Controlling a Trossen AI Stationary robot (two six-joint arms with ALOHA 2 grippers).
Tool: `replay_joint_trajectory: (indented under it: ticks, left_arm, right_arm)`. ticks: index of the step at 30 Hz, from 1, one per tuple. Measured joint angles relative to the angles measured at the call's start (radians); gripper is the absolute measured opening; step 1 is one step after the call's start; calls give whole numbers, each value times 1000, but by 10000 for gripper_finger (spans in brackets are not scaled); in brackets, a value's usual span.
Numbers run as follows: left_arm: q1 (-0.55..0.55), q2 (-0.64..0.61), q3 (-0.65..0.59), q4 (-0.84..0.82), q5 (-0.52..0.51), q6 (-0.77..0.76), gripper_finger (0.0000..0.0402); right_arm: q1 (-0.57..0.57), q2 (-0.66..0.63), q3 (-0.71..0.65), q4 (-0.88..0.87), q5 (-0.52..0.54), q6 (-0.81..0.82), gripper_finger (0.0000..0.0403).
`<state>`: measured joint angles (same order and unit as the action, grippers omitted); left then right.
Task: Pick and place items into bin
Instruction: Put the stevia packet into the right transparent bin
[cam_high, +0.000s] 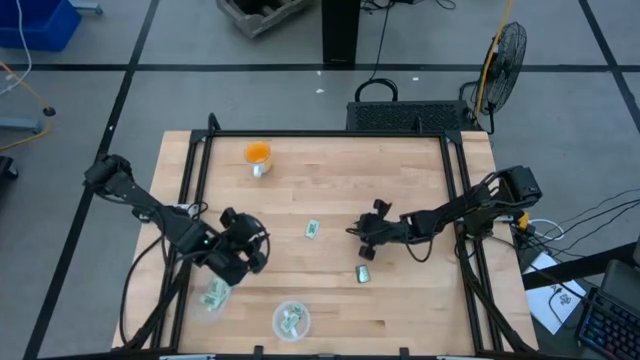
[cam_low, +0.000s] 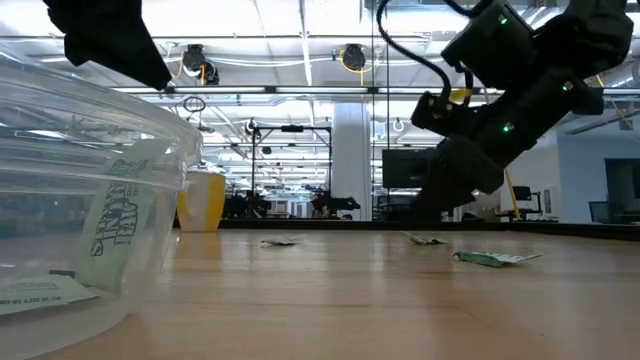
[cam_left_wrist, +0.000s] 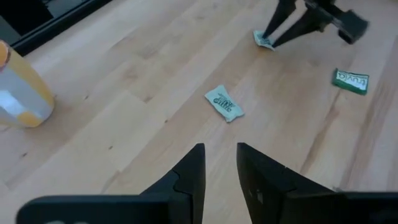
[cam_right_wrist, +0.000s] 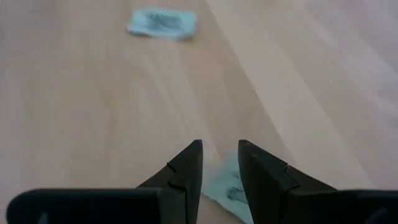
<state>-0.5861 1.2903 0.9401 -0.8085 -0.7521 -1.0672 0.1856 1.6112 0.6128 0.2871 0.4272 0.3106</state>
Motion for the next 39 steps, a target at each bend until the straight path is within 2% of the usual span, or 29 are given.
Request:
replay_joint_trajectory:
  ticks: [4,22,39]
  left_arm:
    - [13,0,0,0,0,0,97]
    - [29,0,0,0,27,23,97]
    - [29,0,0,0,29,26,97]
  right_arm:
    - [-2,0,-27,110,-36,-35,98]
    - [-27,0,-68,105,-36,-41,98]
    - [-28,93,-68,178,-15,-16,88]
